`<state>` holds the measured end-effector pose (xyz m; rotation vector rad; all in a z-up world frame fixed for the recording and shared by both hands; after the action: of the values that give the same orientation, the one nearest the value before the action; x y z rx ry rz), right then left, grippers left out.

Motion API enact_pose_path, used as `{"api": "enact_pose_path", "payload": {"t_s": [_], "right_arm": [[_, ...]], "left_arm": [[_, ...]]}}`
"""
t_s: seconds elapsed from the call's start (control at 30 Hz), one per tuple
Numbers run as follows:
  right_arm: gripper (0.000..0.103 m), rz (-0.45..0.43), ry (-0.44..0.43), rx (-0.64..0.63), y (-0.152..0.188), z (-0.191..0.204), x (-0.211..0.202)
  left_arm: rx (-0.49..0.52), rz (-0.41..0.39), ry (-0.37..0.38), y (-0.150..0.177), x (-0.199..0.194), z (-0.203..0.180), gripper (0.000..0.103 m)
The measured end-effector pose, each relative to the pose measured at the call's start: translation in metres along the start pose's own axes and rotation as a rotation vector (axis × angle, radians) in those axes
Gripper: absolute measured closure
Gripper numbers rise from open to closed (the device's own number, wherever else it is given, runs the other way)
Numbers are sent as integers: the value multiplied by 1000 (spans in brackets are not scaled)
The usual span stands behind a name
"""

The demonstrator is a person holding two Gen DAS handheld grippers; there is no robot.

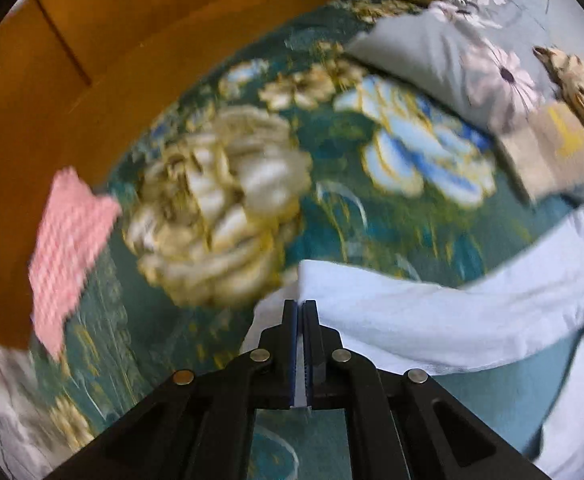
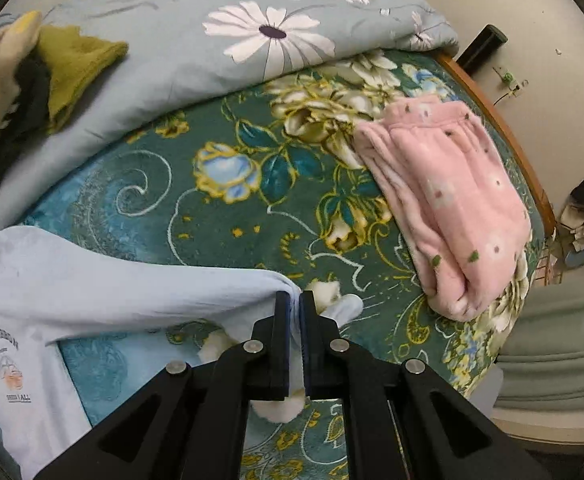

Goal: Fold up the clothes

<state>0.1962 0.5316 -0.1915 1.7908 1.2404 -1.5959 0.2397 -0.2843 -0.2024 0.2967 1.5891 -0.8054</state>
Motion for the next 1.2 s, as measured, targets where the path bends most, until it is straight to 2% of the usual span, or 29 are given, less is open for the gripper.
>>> {"api": "enact_pose_path", "payload": {"t_s": [0.1,0.13,0.17,0.2,0.23,0.27,0.33,0.4,0.5,0.53,0.67,0.77,0.83,0.93,1.03,1.07,1.1,1.13,1.17,1.2], "right_arm": [[98,-4,-11,-2,4,10,3],[96,-5,-21,5,7,12,3],[87,-6,-29,12,9,13,2],[73,-25,-41,26,11,14,-4],[67,-45,-54,39,14,15,-10],[61,-70,-60,50,15,15,-17],[60,-114,-91,64,20,22,-33],[60,-122,-166,58,30,44,-43],[60,-33,-391,-45,59,115,-43],[60,32,-502,-90,77,149,-39],[60,202,-628,-137,133,211,-18],[60,301,-623,-90,162,224,2],[60,347,-638,-60,178,231,11],[60,384,-636,-41,191,238,18],[59,395,-638,-30,201,245,16],[63,396,-647,-37,202,248,14],[78,396,-653,-45,204,251,12],[89,394,-637,-64,205,254,9],[101,384,-640,-69,204,256,6],[101,373,-643,-74,203,258,3]], "left_arm": [[8,-39,-14,-25,-2,-1,96],[-13,-20,5,-28,0,1,96],[-38,1,27,-24,-1,1,96],[-64,20,49,-19,-4,0,88],[-90,39,70,-14,-7,0,80],[-116,58,92,-9,-9,-1,68],[-108,62,197,13,-28,-11,63],[-16,97,304,43,-42,-37,58],[152,202,446,100,-50,-88,58],[203,239,485,119,-51,-106,58],[333,315,518,165,-47,-147,58],[378,353,523,184,-41,-162,58],[372,383,522,190,-35,-164,58],[364,427,506,195,-27,-162,58],[382,428,508,200,-28,-163,58],[386,433,511,201,-28,-164,58],[389,439,514,203,-29,-165,60],[395,445,516,205,-30,-166,61],[401,450,518,208,-32,-167,70],[415,449,516,211,-34,-168,95]]}}
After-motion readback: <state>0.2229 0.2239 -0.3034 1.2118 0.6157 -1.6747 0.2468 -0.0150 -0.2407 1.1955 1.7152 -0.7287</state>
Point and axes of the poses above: each gripper's, at about its wrist camera, not at the fingertips, and x roughly the way its jaws point, z to its left, y to its underside, the point moved 9 cm from there along x, roughly the way its jaws point, and after that the axes turned 8 degrees about -x, right-handed, at the moved point
